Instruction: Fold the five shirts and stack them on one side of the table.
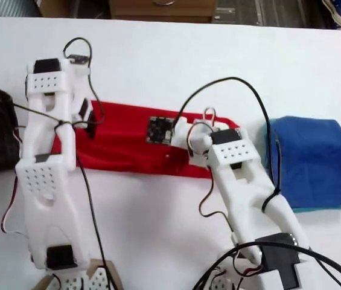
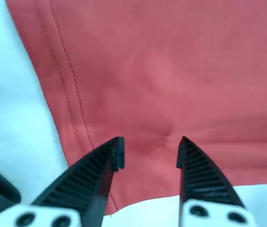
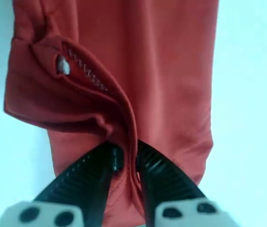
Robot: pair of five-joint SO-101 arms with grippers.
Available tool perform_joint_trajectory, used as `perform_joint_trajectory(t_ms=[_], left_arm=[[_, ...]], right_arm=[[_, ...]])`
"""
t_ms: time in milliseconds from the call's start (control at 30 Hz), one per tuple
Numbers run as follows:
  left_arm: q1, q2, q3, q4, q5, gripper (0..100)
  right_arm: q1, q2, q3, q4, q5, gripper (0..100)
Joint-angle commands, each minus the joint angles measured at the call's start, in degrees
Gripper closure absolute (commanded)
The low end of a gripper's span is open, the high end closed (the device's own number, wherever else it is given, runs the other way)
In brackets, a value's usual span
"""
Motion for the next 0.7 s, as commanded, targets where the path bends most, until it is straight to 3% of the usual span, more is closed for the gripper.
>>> perform_joint_trajectory(t_ms=[0, 167, 433, 667], left_arm=[[0.5, -0.4, -0.1, 1.0, -0.1, 79], [0.6, -0.4, -0.1, 1.0, 0.1, 79], [0.7, -0.4, -0.1, 0.9, 0.2, 79], [0.7, -0.4, -0.1, 1.0, 0.2, 79]], right_arm=[[0.1, 0.1, -2.5, -2.2, -0.2, 97.8], [0.3, 0.2, -2.5, -2.4, -0.4, 97.8], [0.1, 1.9, -2.5, -7.3, -6.8, 97.6], [0.3, 10.5, -2.5, -8.0, -6.8, 81.8]])
